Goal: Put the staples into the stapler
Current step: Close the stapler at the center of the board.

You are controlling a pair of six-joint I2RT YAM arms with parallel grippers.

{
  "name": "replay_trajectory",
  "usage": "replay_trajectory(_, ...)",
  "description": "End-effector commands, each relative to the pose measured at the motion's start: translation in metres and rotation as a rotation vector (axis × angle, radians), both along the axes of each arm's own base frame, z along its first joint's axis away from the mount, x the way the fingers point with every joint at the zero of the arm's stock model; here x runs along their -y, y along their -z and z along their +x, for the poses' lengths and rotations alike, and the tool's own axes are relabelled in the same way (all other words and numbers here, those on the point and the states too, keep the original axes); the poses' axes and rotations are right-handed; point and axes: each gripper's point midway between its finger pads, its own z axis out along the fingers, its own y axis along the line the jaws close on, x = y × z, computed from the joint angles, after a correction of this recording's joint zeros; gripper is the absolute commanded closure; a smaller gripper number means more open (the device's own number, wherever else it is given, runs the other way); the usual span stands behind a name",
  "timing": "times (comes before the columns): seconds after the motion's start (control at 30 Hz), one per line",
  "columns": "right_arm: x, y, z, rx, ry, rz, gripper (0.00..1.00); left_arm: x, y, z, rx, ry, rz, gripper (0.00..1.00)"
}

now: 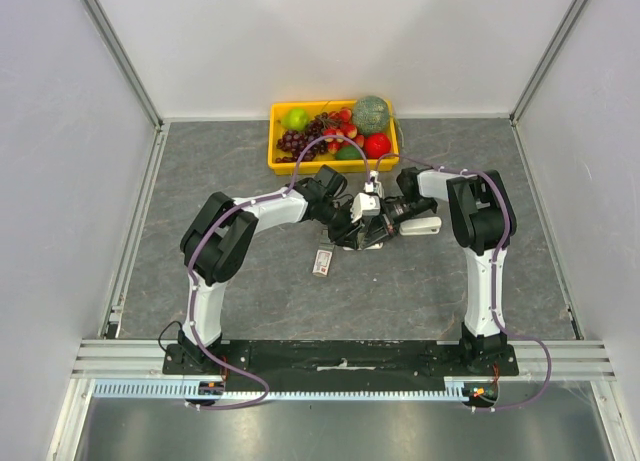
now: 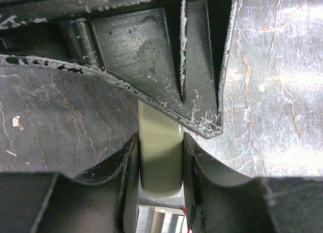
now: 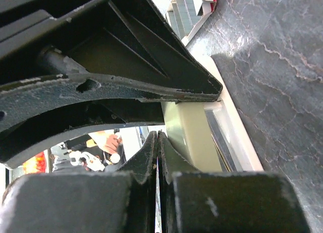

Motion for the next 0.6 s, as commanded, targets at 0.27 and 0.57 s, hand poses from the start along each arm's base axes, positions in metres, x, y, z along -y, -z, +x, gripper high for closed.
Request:
replay_trajectory(0.27,0.016,0.069,-0.001,0.003,0.013,-0.170,0.98,-0.012,0.018,-0.004,0.009,0.002,0.065,0.82)
replay_trajectory(0.57,0.009,0.063,-0.005,-0.004,0.011,-0.071,0.98,-0.017,0.021,-0.009,0.007,-0.001,0.075,0.86)
